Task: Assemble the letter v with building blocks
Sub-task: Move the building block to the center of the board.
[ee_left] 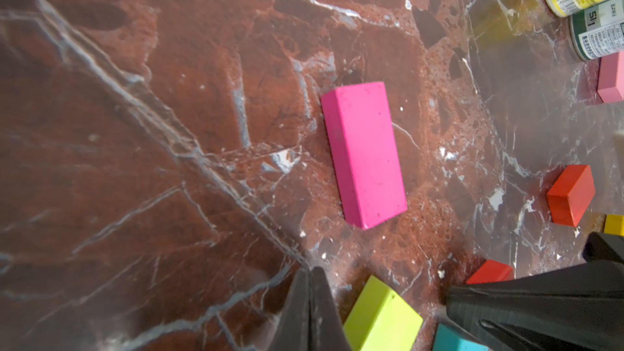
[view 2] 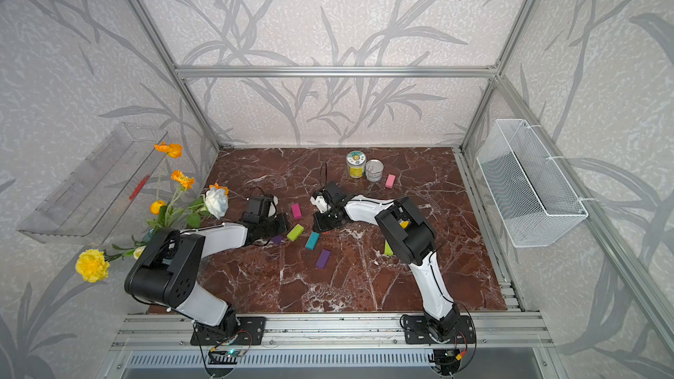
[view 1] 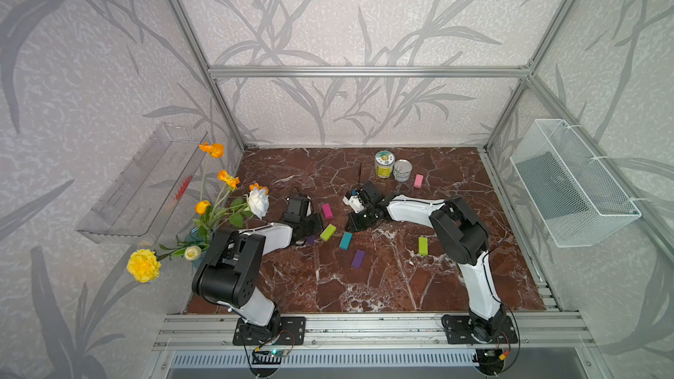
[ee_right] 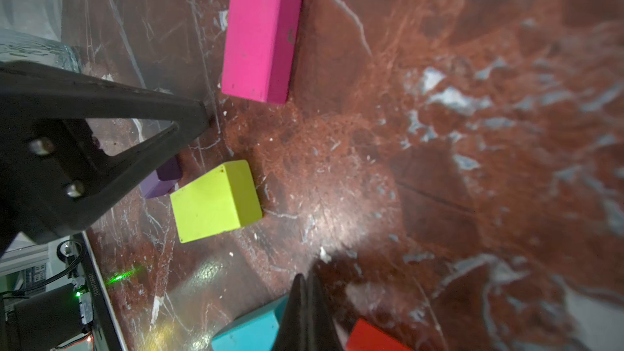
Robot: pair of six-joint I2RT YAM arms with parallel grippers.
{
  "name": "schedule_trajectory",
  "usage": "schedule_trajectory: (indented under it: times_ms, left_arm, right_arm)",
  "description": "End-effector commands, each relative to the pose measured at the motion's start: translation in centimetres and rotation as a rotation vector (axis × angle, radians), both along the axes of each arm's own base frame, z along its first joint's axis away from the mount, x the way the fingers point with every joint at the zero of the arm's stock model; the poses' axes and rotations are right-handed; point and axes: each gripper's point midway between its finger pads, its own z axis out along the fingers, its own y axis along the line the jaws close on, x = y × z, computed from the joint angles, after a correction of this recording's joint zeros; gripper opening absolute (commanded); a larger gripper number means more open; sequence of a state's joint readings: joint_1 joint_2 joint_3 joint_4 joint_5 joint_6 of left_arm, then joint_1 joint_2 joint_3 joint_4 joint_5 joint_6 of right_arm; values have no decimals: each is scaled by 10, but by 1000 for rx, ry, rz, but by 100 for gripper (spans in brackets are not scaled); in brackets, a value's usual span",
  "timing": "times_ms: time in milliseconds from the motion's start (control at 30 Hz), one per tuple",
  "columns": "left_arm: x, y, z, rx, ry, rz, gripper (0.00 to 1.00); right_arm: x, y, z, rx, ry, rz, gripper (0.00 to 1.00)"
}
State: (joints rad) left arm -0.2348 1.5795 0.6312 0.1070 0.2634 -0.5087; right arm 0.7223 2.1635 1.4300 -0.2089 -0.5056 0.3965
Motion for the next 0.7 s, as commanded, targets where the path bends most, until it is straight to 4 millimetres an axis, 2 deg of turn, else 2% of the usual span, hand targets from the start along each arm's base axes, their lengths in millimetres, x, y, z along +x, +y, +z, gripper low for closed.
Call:
schedule_trajectory:
  times_ms: [0, 200, 500, 667]
  left_arm:
    - [-22, -3, -12, 9, 70, -23, 0]
    - [-41, -9, -19, 9, 107, -39, 0]
    - [-62, -10, -14, 8, 124, -52, 0]
    - [-70, -13, -14, 3, 124, -68, 0]
  right_arm:
    - [-1, 12, 19, 84, -21, 12, 2]
    - [-14, 9, 16, 106, 7, 14, 2]
    - [-41, 9, 6, 95, 45, 42, 1]
    - [-44, 15, 4, 97, 49, 44, 1]
